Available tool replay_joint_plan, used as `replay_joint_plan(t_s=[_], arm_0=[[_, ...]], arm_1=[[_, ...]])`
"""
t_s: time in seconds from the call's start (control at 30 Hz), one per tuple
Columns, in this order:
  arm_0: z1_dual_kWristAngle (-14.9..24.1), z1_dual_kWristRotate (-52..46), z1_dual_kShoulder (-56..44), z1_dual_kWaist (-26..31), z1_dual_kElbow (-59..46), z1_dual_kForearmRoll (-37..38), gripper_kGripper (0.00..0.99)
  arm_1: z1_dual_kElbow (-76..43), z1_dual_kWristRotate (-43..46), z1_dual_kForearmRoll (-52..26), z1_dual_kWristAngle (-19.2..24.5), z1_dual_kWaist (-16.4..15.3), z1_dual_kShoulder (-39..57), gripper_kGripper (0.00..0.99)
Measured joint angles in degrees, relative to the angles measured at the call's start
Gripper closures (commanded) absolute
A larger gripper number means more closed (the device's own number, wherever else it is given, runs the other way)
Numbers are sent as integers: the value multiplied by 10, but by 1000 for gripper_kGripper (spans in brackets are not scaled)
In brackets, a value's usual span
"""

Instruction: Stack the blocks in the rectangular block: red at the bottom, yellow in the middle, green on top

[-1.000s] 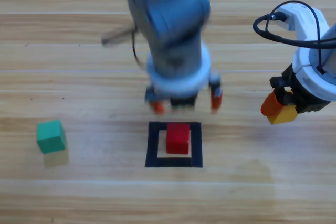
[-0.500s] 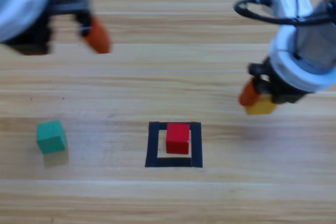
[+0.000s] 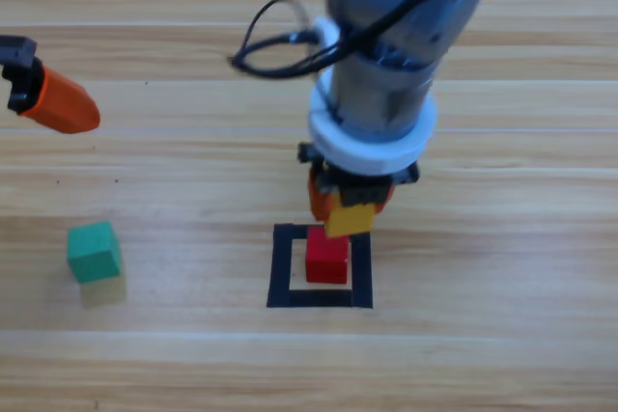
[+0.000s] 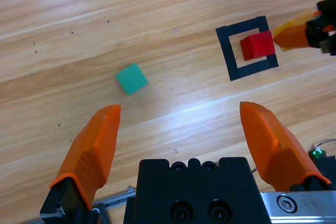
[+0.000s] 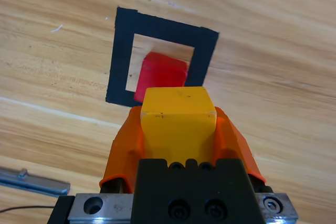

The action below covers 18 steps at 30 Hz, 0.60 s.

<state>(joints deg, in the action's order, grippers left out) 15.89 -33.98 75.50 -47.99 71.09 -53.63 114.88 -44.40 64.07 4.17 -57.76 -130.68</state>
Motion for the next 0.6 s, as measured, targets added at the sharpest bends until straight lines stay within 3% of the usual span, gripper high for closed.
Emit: replay_joint_plan(t_s=[0.6], arm_0=[[-6,0,-5,2,-10,1,4]], arm_1=[[55,-94,23,1,-3,-31,884]])
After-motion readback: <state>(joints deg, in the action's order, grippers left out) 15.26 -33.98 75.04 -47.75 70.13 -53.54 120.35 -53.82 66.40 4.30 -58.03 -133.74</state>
